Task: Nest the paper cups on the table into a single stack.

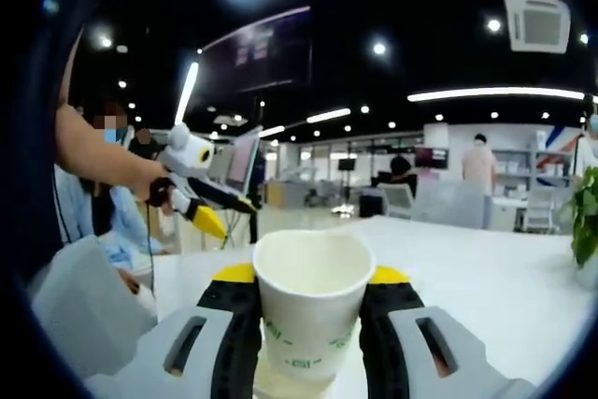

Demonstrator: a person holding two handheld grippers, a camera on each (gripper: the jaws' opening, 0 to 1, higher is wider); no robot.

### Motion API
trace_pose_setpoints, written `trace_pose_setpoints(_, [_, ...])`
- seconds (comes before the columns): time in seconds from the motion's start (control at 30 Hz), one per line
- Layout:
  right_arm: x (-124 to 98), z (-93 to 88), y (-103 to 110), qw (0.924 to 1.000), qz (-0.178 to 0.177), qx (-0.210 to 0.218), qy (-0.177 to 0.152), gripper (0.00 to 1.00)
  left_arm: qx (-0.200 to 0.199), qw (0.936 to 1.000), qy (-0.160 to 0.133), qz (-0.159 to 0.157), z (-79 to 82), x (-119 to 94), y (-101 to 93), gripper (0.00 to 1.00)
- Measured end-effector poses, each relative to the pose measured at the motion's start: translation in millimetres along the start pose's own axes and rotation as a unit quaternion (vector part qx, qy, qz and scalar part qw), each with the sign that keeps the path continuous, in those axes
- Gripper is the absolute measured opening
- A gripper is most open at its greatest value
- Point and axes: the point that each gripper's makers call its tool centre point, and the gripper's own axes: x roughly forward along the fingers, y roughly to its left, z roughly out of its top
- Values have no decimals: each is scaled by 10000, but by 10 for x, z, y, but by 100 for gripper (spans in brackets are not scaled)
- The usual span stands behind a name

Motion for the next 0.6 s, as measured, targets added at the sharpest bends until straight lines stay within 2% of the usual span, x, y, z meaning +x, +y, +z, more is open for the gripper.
trace_pose_setpoints(0.17, [24, -149, 33, 9999, 26, 13, 114, 38, 2, 10000, 2, -8, 2, 12, -9, 99])
trace_pose_setpoints(0.6, [45, -395, 93, 9992, 69, 118, 385, 38, -13, 10000, 10, -29, -5, 28, -23, 99])
